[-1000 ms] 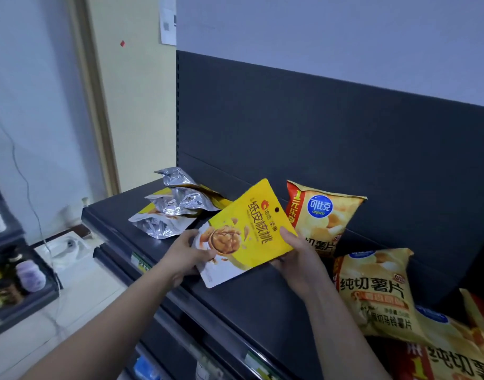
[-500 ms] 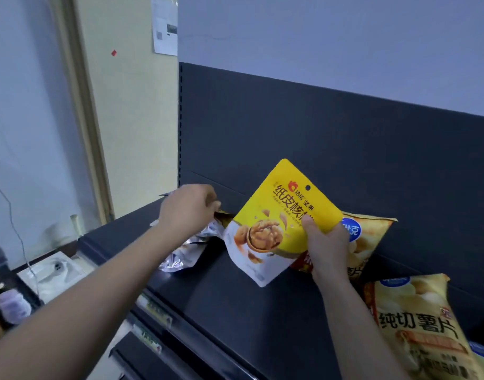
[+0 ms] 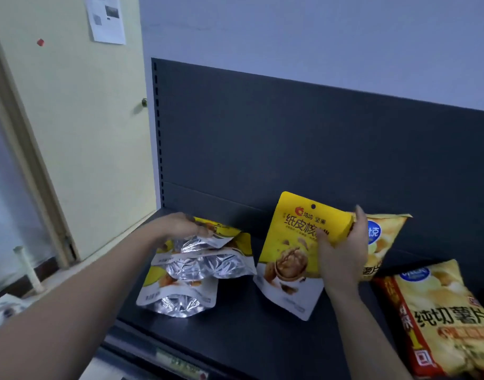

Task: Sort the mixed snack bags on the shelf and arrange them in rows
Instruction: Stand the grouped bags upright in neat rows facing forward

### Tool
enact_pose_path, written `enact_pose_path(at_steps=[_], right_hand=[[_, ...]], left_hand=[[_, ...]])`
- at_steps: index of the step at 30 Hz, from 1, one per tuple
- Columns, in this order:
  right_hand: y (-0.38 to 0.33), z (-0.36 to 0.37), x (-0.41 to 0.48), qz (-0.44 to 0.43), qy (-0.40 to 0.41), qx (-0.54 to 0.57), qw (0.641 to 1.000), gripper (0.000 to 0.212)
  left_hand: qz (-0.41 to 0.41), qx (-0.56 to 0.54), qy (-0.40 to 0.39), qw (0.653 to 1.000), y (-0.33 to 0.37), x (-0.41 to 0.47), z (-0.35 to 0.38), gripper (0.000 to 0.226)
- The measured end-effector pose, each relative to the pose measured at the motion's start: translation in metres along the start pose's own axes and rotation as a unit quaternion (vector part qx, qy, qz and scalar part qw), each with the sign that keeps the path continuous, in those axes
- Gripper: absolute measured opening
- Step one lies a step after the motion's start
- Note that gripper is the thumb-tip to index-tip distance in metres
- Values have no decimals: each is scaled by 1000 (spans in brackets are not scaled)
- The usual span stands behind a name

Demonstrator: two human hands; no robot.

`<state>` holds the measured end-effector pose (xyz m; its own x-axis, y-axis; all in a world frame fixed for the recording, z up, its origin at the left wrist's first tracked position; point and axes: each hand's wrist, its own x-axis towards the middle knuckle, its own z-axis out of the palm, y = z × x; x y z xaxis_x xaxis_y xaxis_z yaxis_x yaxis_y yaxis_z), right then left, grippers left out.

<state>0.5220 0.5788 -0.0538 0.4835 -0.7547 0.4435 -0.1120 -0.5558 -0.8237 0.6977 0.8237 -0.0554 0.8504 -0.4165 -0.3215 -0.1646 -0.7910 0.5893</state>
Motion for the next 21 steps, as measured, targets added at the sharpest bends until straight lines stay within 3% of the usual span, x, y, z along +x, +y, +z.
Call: enact_pose_path(at_steps=[1,3,7,11,16,18,21], right_hand=[[1,1,-2,-8,9,-9,1000,77],[3,0,-5,-23,19,-33,999,68],[10,-9,-3,-39,39,-57,997,58],[13,-25,4,-66,81,-76,992,54],[15,-37,5,-117,126,-213,962,61],[14,-40,5,-163,125,-266,942,60],[9,-34,1,-256,87,-275,923,41]], left_hand=[[9,-15,-7,1000,4,-2,6,53],[39,-34,-10,999,13,-5,17,42],[54,-82,-38,994,34,-18,45,63],[67,99,-3,993,48,-31,72,86],[79,109,-39,990,65,-49,84,70],[76,118,-3,990,63,-47,81,64],[47,158,96,982,51,-38,68,47]])
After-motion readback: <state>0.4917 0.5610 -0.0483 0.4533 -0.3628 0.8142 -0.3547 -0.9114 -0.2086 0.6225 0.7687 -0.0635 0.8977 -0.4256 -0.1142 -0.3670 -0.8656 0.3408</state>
